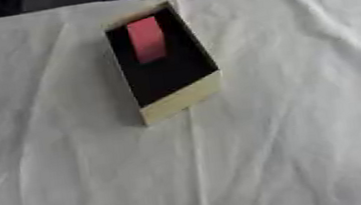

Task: Pick up objects on the table and place them in the box.

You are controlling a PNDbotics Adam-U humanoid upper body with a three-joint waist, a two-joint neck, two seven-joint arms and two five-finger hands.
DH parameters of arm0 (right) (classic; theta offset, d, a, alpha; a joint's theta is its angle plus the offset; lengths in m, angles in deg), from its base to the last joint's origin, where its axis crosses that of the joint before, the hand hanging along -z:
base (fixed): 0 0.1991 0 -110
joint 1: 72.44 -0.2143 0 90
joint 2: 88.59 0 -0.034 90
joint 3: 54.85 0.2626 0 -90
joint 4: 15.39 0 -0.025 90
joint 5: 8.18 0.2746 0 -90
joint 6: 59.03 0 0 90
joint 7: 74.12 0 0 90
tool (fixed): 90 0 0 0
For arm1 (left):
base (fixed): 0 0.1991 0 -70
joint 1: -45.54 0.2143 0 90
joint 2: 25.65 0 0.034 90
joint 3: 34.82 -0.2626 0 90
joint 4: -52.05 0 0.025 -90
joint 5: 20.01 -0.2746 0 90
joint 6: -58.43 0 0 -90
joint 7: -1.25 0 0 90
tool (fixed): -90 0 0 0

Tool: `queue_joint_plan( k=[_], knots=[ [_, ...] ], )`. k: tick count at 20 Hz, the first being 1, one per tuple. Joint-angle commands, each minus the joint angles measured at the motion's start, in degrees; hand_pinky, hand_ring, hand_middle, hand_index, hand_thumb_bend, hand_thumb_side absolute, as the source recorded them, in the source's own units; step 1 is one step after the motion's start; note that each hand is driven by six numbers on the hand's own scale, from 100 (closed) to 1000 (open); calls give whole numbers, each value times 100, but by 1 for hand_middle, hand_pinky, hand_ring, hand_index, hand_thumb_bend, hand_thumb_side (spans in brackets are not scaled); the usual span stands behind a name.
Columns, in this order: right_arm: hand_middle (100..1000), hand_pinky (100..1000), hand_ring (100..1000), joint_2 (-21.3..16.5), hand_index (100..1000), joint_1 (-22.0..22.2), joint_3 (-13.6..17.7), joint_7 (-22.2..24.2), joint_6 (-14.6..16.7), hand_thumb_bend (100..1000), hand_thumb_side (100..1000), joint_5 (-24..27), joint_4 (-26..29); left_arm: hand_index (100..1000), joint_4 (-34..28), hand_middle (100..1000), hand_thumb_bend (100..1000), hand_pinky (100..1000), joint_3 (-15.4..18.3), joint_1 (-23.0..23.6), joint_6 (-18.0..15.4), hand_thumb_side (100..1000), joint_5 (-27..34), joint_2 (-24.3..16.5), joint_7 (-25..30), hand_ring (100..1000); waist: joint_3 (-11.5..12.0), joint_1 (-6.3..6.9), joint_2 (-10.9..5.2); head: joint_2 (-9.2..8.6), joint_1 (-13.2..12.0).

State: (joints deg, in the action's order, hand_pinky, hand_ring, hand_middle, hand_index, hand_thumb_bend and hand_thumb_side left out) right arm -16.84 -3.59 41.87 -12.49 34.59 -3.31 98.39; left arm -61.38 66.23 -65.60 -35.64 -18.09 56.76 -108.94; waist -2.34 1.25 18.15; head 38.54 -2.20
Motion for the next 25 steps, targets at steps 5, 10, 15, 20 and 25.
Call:
queue_joint_plan(
  k=[5,10,15,20,25],
  knots=[
    [778,860,825,-179,812,-42,84,-25,6,100,385,-64,81,739,-116,595,100,564,159,70,-244,120,151,104,-164,578,4,-91,-19,-95,-29],
    [778,859,825,-200,812,-49,84,-28,8,100,386,-74,81,737,-116,593,100,563,197,108,-257,130,170,233,-236,577,25,-95,-8,-117,11],
    [778,860,825,-218,812,-44,83,-30,10,100,386,-84,81,737,-116,593,100,564,217,103,-296,122,149,241,-270,576,43,-89,-8,-114,38],
    [778,859,825,-225,812,-41,81,-31,8,100,386,-89,81,737,-116,593,100,564,224,106,-355,115,128,246,-295,576,55,-85,-15,-90,69],
    [778,859,825,-228,812,-33,82,-33,4,100,386,-91,81,735,-116,593,100,564,229,121,-383,112,118,240,-304,576,70,-84,-23,-92,62]
  ],
)
